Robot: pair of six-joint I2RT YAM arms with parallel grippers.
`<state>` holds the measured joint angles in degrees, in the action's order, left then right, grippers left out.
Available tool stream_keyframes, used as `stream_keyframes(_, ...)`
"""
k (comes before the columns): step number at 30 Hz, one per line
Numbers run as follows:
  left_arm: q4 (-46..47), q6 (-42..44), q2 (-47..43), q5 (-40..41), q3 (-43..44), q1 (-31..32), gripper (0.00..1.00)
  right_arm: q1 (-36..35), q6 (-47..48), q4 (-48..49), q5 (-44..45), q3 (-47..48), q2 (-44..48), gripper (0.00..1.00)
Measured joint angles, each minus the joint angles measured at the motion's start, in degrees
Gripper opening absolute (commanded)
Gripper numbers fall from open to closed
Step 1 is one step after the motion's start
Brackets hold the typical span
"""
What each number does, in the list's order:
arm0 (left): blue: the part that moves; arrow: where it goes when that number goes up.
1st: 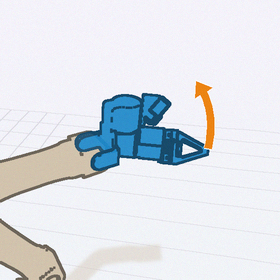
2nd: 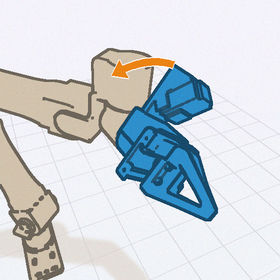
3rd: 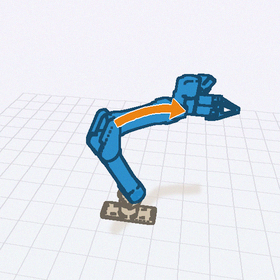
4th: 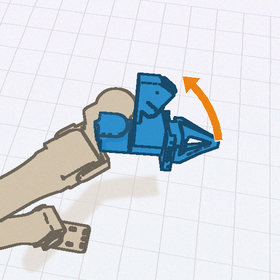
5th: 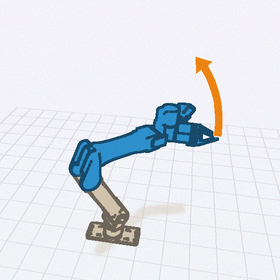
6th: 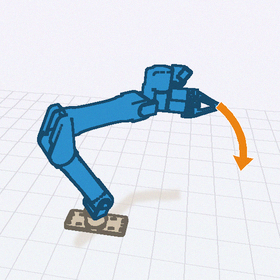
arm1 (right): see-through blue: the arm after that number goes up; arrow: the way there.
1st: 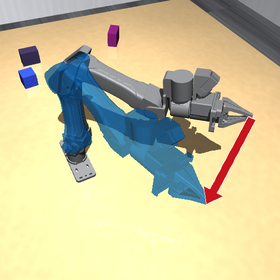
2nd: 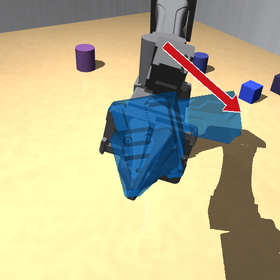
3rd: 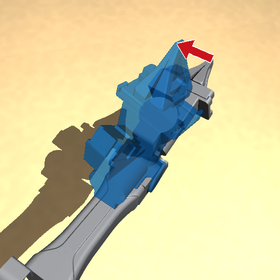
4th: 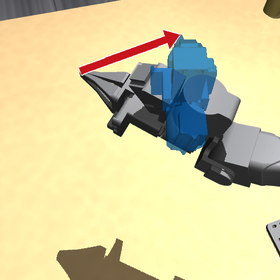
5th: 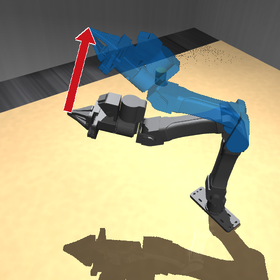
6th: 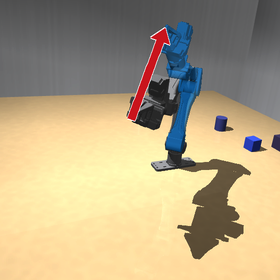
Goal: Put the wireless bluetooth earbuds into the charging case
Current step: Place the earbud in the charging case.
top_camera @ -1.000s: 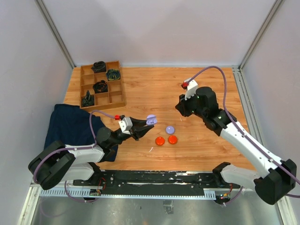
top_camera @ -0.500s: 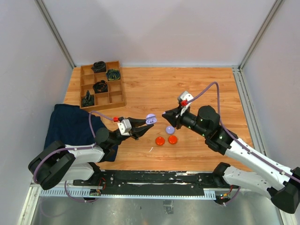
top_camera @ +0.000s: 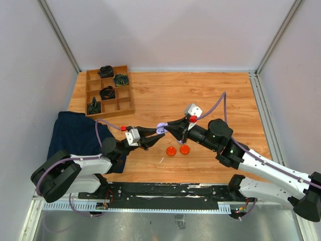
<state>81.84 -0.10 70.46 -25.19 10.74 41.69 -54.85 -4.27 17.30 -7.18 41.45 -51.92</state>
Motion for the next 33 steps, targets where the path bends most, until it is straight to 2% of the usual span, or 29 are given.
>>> stream_keyframes(33, 3.85, -4.26, 2.25, 0.07, -0.02, 0.0, 0.0, -2.51, 1.11, 2.14, 1.33, -0.92, -3.74, 0.17)
